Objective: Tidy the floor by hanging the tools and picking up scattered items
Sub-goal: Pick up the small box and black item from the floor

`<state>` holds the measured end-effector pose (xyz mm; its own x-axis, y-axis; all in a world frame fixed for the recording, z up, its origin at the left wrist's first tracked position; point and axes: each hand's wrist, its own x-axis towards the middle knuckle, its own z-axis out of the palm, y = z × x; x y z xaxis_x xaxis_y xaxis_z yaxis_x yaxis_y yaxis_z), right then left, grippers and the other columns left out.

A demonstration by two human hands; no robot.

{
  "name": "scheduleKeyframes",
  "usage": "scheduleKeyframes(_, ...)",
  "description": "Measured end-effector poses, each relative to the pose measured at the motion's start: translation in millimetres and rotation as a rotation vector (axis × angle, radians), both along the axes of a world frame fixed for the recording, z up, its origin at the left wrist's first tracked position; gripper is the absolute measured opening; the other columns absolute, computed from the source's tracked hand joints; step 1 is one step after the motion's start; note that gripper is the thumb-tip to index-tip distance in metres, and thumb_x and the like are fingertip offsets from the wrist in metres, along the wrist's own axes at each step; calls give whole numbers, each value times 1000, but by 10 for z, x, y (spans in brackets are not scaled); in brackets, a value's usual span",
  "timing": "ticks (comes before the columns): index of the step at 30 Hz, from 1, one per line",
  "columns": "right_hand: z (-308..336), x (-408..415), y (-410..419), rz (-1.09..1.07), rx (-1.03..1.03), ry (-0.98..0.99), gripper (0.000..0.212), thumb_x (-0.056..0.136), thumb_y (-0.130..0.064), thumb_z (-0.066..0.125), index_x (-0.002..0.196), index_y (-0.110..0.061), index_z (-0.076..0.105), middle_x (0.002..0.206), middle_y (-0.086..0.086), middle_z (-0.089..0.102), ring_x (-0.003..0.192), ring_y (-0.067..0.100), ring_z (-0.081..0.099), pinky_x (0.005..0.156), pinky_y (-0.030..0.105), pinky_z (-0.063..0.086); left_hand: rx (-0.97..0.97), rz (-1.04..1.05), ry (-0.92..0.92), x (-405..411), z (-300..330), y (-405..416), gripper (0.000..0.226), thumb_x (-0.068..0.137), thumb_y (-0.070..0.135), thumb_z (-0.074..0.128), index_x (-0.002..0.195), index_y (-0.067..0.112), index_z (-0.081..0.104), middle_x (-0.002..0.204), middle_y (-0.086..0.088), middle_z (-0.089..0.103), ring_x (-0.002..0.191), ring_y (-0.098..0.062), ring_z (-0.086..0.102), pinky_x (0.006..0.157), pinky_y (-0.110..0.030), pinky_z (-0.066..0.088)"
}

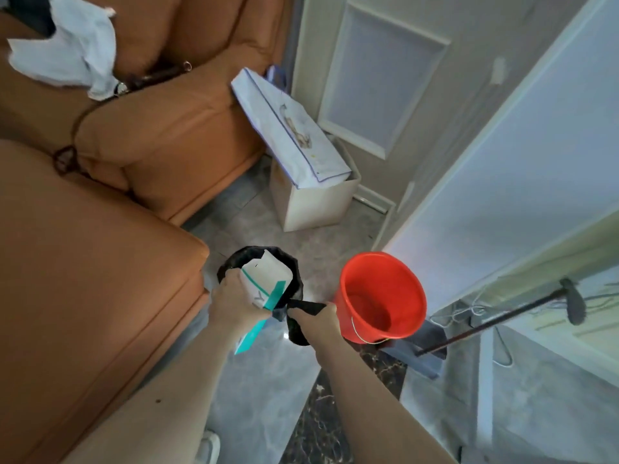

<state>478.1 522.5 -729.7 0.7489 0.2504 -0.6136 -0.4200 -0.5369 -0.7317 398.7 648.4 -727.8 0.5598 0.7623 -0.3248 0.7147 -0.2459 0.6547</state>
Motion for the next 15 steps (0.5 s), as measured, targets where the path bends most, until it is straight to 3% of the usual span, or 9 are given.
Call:
scheduleKeyframes(5, -320, 226, 541, -35, -59, 85, 38, 77, -13, 68, 108, -6, 48, 85, 5, 51, 64, 10, 48, 40, 12, 39, -49, -51, 9, 307, -257, 518, 85, 52, 21, 87, 123, 7, 42, 116, -9, 57, 109, -28, 57, 92, -38, 51)
scheduleKeyframes(7, -468, 332, 775, -27, -75, 131, 41, 78, -10, 66, 115, 0, 50, 92, 11, 53, 75, 18, 53, 45, 16, 41, -105, -54, 9, 419, -403, 730, 85, 53, 15, 86, 124, 6, 40, 117, -10, 55, 110, -28, 56, 91, -38, 51)
scheduleKeyframes(11, -743, 557, 1093, -55, -153, 174, 60, 81, -12, 66, 133, 0, 38, 120, 16, 54, 104, 27, 56, 71, 26, 43, -249, -43, -17, 660, -704, 1050, 88, 56, 5, 85, 128, 4, 34, 117, -14, 55, 110, -30, 58, 88, -45, 55)
scheduleKeyframes(15, -939, 791, 1324, -130, -219, 175, 68, 83, -10, 63, 141, -1, 29, 124, 17, 52, 102, 27, 54, 76, 28, 44, -285, -48, -32, 902, -942, 1217, 92, 58, 3, 85, 132, 4, 31, 124, -12, 53, 117, -28, 54, 94, -41, 52)
